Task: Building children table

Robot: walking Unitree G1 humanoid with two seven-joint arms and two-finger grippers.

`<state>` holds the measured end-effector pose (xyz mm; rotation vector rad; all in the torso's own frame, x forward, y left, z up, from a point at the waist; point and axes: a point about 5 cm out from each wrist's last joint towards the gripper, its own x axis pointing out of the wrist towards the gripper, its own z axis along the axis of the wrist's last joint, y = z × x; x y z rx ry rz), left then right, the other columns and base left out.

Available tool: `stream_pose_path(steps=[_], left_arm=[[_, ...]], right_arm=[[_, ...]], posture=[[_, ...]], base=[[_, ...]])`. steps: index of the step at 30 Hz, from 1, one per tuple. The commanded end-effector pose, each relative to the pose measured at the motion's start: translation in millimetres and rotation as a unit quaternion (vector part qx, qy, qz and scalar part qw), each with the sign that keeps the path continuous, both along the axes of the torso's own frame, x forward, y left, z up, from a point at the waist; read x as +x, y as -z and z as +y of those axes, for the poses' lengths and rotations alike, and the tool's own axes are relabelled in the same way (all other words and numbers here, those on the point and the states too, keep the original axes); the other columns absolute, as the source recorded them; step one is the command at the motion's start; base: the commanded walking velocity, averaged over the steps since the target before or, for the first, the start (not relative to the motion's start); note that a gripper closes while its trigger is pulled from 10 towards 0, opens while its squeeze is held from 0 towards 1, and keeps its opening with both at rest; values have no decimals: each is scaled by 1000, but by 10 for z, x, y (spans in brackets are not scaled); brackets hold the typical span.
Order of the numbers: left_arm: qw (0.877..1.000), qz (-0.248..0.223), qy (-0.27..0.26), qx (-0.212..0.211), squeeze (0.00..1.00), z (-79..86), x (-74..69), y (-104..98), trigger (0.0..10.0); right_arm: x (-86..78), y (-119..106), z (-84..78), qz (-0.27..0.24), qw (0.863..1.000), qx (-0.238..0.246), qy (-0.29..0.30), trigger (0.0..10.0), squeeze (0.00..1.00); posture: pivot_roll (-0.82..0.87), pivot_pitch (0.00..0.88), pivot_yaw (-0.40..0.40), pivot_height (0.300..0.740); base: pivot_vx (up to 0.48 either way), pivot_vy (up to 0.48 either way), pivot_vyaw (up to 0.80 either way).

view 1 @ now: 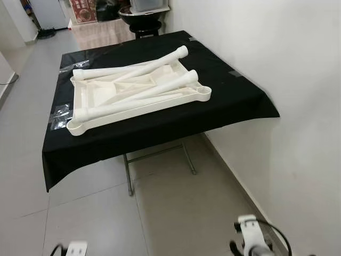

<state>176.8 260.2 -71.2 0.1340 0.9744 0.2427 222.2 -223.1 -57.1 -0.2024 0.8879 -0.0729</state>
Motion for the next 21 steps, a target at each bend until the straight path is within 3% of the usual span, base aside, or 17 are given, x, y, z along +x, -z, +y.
stream_pose_path(steps=[1, 2, 3, 5, 6, 7, 8, 10, 11, 14, 15, 17, 21], left_arm=[[998, -63, 1, 13, 0, 129, 206, -170, 10000], [990, -136, 19, 22, 0, 173, 476, -384, 10000], [990, -136, 19, 22, 0, 173, 476, -384, 10000], [969, -242, 43, 28, 0, 196, 840, -744, 10000], [969, -242, 43, 28, 0, 196, 840, -744, 10000], [952, -298, 62, 31, 0, 144, 1008, -941, 10000], [952, -298, 62, 31, 0, 144, 1008, -941, 10000], [918, -380, 109, 29, 0, -100, 1202, -1237, 10000], [918, -380, 109, 29, 0, -100, 1202, -1237, 10000], [873, -452, 183, 8, 0, -647, 1232, -1535, 10000], [873, -452, 183, 8, 0, -647, 1232, -1535, 10000], [853, -476, 211, -38, 0, -916, 1147, -1628, 10000], [841, -485, 228, -68, 0, -1063, 1057, -1648, 10000]], right_arm=[[175, -113, 52, -45, 999, 12, -8, 10000, 0], [384, -277, 78, -95, 995, 8, -28, 10000, 0], [384, -277, 78, -95, 995, 8, -28, 10000, 0], [678, -550, 144, -171, 984, 9, -57, 10000, 0], [678, -550, 144, -171, 984, 9, -57, 10000, 0], [828, -714, 214, -215, 974, 17, -74, 10000, 0], [828, -714, 214, -215, 974, 17, -74, 10000, 0], [1055, -1041, 375, -301, 947, 25, -107, 10000, 0], [1055, -1041, 375, -301, 947, 25, -107, 10000, 0], [1179, -1402, 641, -385, 910, 37, -146, 10000, 0], [1179, -1402, 641, -385, 910, 37, -146, 10000, 0], [1148, -1525, 763, -409, 894, 46, -178, 10000, 0], [1109, -1586, 812, -427, 882, 46, -195, 10000, 0]], posture=[[-51, 18, 30, 740], [-46, 6, 29, 740], [-46, 6, 29, 740], [-45, 0, 35, 740], [-45, 0, 35, 740], [-44, 0, 39, 740], [-44, 0, 39, 740], [-44, 0, 27, 740], [-44, 0, 27, 740], [-54, 0, -15, 740], [-54, 0, -15, 740], [-45, 0, -16, 740], [-45, 0, -7, 740]], base=[[0, 0, 0], [0, 0, 0], [0, 0, 0], [0, 0, 0], [0, 0, 0], [0, 0, 0], [0, 0, 0], [0, 0, 0], [0, 0, 0], [0, 0, 0], [0, 0, 0], [0, 0, 0], [0, 0, 0]])
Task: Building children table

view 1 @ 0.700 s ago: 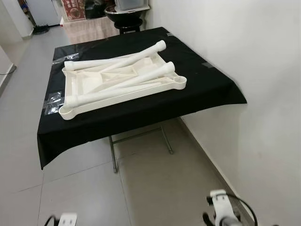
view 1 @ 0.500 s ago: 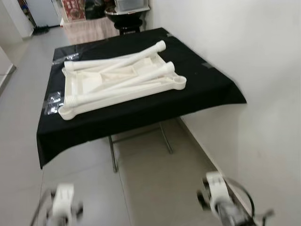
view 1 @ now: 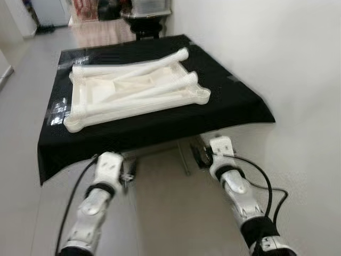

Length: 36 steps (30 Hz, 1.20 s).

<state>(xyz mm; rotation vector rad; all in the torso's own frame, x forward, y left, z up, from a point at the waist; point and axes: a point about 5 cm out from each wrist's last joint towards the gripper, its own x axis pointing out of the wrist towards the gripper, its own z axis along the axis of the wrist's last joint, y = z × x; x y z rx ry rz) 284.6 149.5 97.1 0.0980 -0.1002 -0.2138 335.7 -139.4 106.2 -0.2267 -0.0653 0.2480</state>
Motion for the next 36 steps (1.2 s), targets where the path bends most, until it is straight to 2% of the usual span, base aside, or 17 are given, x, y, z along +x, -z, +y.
stream_pose_path(steps=[1, 4, 7, 10, 16, 18, 21, 27, 29, 32, 36], left_arm=[[1000, 14, 6, -3, 0, -8, -71, 55, 10000], [1000, 11, 3, -3, 0, -13, -108, 58, 10000], [1000, 4, -5, -9, 0, 21, -87, 9, 10000], [999, -19, -14, -28, 0, 57, -6, -167, 10000], [999, -22, 7, -43, 0, 2, -62, -363, 10000], [999, -22, 7, -43, 0, 2, -62, -363, 10000], [996, -40, 16, -73, 0, -29, -10, -527, 10000], [995, -39, 24, -85, 0, -53, 12, -569, 10000], [995, -38, 26, -86, 0, -65, 20, -575, 10000], [995, -35, 28, -88, 0, -80, 20, -584, 10000], [995, -29, 36, -91, 0, -124, 1, -580, 10000]], right_arm=[[-35, 5, -17, -11, 1000, -6, 6, 10000, 0], [-50, -40, 7, -32, 999, -10, -10, 10000, 0], [-36, -72, 6, -37, 999, -10, -13, 10000, 0], [44, -174, -20, -44, 999, 13, -2, 10000, 0], [37, -219, -1, -23, 999, 49, 6, 10000, 0], [37, -219, -1, -23, 999, 49, 6, 10000, 0], [84, -236, 6, -17, 998, 67, 8, 10000, 0], [120, -320, 17, -27, 997, 68, 0, 10000, 0], [132, -362, 9, -29, 998, 59, -10, 10000, 0], [126, -437, 31, -45, 997, 64, -30, 10000, 0], [171, -559, 15, -57, 995, 78, -27, 10000, 0]], posture=[[-41, 0, 7, 740], [-40, 0, 10, 740], [-42, 0, 11, 740], [-40, 0, 11, 740], [-31, 0, 24, 740], [-31, 0, 24, 740], [-37, 0, 34, 740], [-45, 0, 43, 740], [-49, 0, 43, 740], [-49, 0, 42, 740], [-44, 0, 41, 740]], base=[[0, 0, 0], [0, 0, 0], [0, 0, 0], [203, 0, 0], [331, 0, 0], [337, 0, 0], [344, 0, 0], [345, 0, 0], [345, 0, 800], [349, 0, 800], [345, 0, 0]])
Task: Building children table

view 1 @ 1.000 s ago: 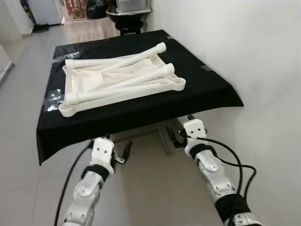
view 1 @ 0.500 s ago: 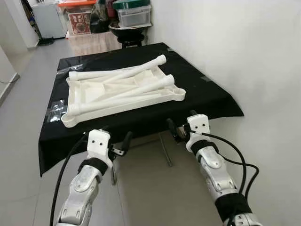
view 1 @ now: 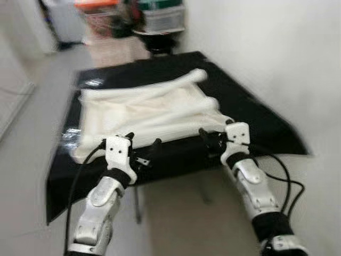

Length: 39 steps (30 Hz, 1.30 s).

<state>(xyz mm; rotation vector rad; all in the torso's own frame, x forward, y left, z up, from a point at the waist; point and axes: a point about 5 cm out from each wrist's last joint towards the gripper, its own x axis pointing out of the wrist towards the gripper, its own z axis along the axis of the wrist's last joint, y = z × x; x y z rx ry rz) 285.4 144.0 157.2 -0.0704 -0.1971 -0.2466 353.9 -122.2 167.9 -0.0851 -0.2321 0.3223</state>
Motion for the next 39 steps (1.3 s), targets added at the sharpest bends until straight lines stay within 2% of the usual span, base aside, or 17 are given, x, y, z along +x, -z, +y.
stream_pose_path(steps=[1, 5, 7, 11, 19, 22, 25, 27, 30, 31, 32, 33, 34, 35, 36, 37, 39], left_arm=[[1000, 13, 19, -3, 0, -97, -16, 24, 10000], [999, 16, 28, -2, 0, -130, -19, 21, 10000], [999, 19, 34, -1, 0, -162, -19, 25, 10000], [999, 23, 38, -2, 0, -187, -28, 36, 10000], [999, 29, 39, -1, 0, -194, -40, 48, 10000], [999, 29, 39, -1, 0, -191, -42, 47, 10000], [999, 32, 31, 4, 0, -172, -48, 49, 10000], [999, 33, 30, 7, 0, -169, -50, 50, 10000], [998, 59, 24, 5, 0, -175, -47, 116, 10000], [991, 94, 95, 11, 0, -274, -156, 230, 10000], [991, 94, 95, 11, 0, -274, -156, 230, 10000], [984, 97, 146, 29, 0, -336, -256, 245, 10000], [984, 97, 146, 29, 0, -336, -256, 245, 10000], [977, 105, 183, 33, 0, -368, -337, 255, 10000], [977, 105, 183, 33, 0, -368, -337, 255, 10000], [971, 107, 211, 47, 0, -381, -408, 240, 10000], [965, 109, 230, 60, 0, -386, -464, 222, 10000]], right_arm=[[14, -5, -156, 9, 1000, -4, 12, 10000, 0], [39, -76, -143, 1, 1000, -18, -3, 10000, 0], [57, -166, -109, -3, 999, -16, -38, 10000, 0], [32, -290, -5, -22, 993, -73, -86, 10000, 0], [23, -411, 21, -41, 989, -106, -97, 10000, 0], [21, -415, 24, -42, 987, -117, -98, 10000, 0], [-9, -367, 32, -15, 977, -160, -139, 10000, 0], [-19, -359, 33, -12, 975, -165, -147, 10000, 0], [-35, -359, 4, 2, 968, -187, -168, 10000, 0], [-92, -379, -108, 23, 943, -253, -216, 10000, 0], [-92, -379, -108, 23, 943, -253, -216, 10000, 0], [-112, -394, -213, 46, 930, -281, -233, 10000, 0], [-112, -394, -213, 46, 930, -281, -233, 10000, 0], [-123, -427, -334, 74, 919, -300, -246, 10000, 0], [-123, -427, -334, 74, 919, -300, -246, 10000, 0], [-138, -483, -455, 93, 906, -326, -253, 10000, 0], [-158, -546, -564, 108, 894, -350, -258, 10000, 0]], posture=[[-33, 0, 39, 740], [-28, 0, 35, 740], [-26, 0, 35, 740], [-26, 0, 36, 740], [-23, 0, 41, 740], [-22, 0, 42, 740], [-21, 0, 44, 740], [-19, 0, 44, 740], [-19, 0, 44, 740], [-16, 0, 41, 740], [-16, 0, 41, 740], [-12, 0, 32, 740], [-12, 0, 32, 740], [-9, 0, 27, 740], [-9, 0, 27, 740], [-8, 0, 25, 740], [-8, 0, 23, 740]], base=[[349, 0, 0], [346, 0, 0], [345, 0, 0], [347, 0, 0], [345, 0, 0], [341, 0, 0], [299, 0, 800], [266, 0, 800], [0, 0, 800], [0, 0, 0], [0, 0, 0], [0, 0, 0], [0, 0, 0], [0, 0, 0], [0, 0, 0], [0, 0, 0], [0, 0, 0]])
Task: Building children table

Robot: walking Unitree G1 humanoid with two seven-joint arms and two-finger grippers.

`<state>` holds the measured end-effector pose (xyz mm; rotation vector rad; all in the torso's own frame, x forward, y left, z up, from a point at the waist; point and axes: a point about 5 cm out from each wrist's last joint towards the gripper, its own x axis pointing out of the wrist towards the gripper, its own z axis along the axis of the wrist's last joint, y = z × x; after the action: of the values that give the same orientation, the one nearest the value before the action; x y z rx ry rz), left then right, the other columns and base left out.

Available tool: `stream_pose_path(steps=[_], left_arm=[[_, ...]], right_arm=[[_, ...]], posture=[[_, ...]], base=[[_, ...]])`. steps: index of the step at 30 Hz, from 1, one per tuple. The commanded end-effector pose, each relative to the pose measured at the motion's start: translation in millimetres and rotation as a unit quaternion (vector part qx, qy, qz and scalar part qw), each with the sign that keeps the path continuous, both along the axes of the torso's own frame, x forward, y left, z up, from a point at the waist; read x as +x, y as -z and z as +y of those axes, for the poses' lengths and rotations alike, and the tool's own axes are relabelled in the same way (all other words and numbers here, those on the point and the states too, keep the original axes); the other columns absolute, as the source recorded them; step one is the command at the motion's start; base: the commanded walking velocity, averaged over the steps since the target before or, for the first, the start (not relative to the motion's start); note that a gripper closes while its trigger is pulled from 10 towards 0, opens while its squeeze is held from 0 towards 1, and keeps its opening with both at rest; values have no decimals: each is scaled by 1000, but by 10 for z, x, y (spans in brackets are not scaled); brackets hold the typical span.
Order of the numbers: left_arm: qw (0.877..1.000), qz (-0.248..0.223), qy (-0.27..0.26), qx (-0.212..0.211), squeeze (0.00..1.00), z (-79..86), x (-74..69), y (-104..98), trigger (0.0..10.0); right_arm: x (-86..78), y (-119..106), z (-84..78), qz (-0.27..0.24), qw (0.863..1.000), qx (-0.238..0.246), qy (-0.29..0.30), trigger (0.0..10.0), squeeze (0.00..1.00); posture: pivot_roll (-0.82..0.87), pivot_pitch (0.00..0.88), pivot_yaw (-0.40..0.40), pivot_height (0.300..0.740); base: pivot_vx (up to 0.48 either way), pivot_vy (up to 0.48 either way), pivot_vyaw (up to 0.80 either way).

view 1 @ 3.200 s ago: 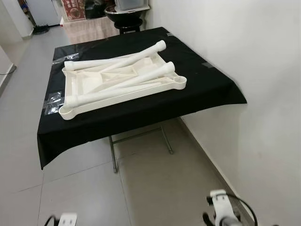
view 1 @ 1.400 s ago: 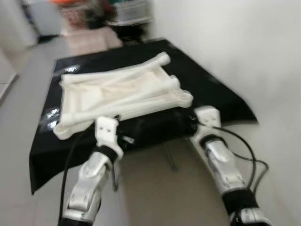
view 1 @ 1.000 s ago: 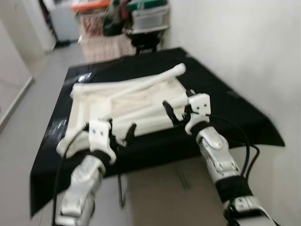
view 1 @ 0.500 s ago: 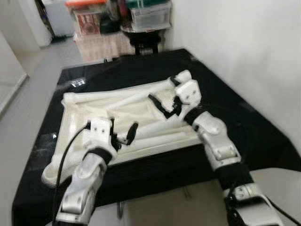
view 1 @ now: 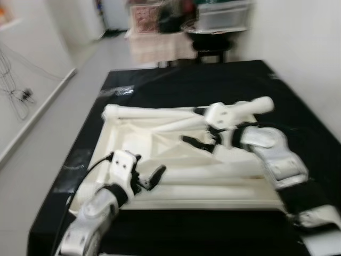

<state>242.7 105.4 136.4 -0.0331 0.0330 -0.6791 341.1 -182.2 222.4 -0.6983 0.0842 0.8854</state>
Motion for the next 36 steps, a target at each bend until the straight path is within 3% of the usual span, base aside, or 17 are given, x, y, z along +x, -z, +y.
stream_pose_path(steps=[1, 2, 3, 4, 8, 9, 10, 12, 15, 18, 20, 24, 31, 36], left_arm=[[1000, 10, 16, 9, 0, 0, -37, 14, 10000], [1000, 5, 27, 14, 0, -8, -65, -26, 10000], [1000, 5, 27, 14, 0, -8, -65, -26, 10000], [999, -5, 38, 18, 0, -31, -89, -113, 10000], [999, -8, 41, 18, 0, -40, -92, -145, 10000], [999, -11, 44, 14, 0, -57, -94, -194, 10000], [999, -11, 44, 14, 0, -57, -94, -194, 10000], [998, -11, 61, 12, 0, -93, -129, -240, 10000], [996, -3, 83, 17, 0, -118, -184, -241, 10000], [994, 30, 90, 51, 0, -98, -274, -71, 10000], [994, 40, 88, 59, 0, -88, -292, -33, 10000], [995, 63, 60, 58, 0, -33, -309, 67, 10000], [994, 80, 23, 63, 0, 35, -287, 150, 10000], [994, 80, 16, 66, 0, 17, -275, 170, 10000]], right_arm=[[-29, 0, 36, 13, 1000, -9, -20, 10000, 0], [-34, -35, -25, 23, 999, -44, -22, 10000, 0], [-34, -35, -25, 23, 999, -44, -22, 10000, 0], [-122, -71, -62, 72, 990, -108, -59, 10000, 0], [-176, -67, -62, 99, 983, -134, -80, 10000, 0], [-252, -39, -32, 154, 965, -181, -111, 10000, 0], [-252, -39, -32, 154, 965, -181, -111, 10000, 0], [-297, -16, -49, 191, 948, -219, -128, 10000, 0], [-279, 13, -104, 209, 938, -251, -116, 10000, 0], [-108, 113, -274, 223, 922, -315, -20, 10000, 0], [-75, 121, -303, 227, 918, -325, 4, 10000, 0], [4, 83, -283, 227, 922, -310, 46, 10000, 0], [-7, 108, -299, 243, 908, -338, 44, 10000, 0], [98, 219, -123, 240, 905, -348, 39, 10000, 0]], posture=[[-8, 0, 23, 740], [-7, 0, 13, 740], [-7, 0, 13, 740], [-8, 0, 5, 740], [-8, 0, 5, 740], [-7, 0, 2, 740], [-7, 0, 2, 740], [-6, 0, -3, 740], [-7, 0, -6, 740], [-11, 0, -10, 740], [-11, 0, -11, 740], [-11, 0, -7, 740], [-17, 0, -15, 740], [-22, 0, -19, 740]], base=[[0, 0, 0], [0, 0, 0], [0, 0, 0], [0, 0, 0], [0, 0, 0], [0, 0, 0], [0, 0, 0], [0, 0, 0], [0, 0, 0], [0, 0, 0], [0, 0, 0], [0, 0, 0], [0, 0, 0], [0, 0, 0]])
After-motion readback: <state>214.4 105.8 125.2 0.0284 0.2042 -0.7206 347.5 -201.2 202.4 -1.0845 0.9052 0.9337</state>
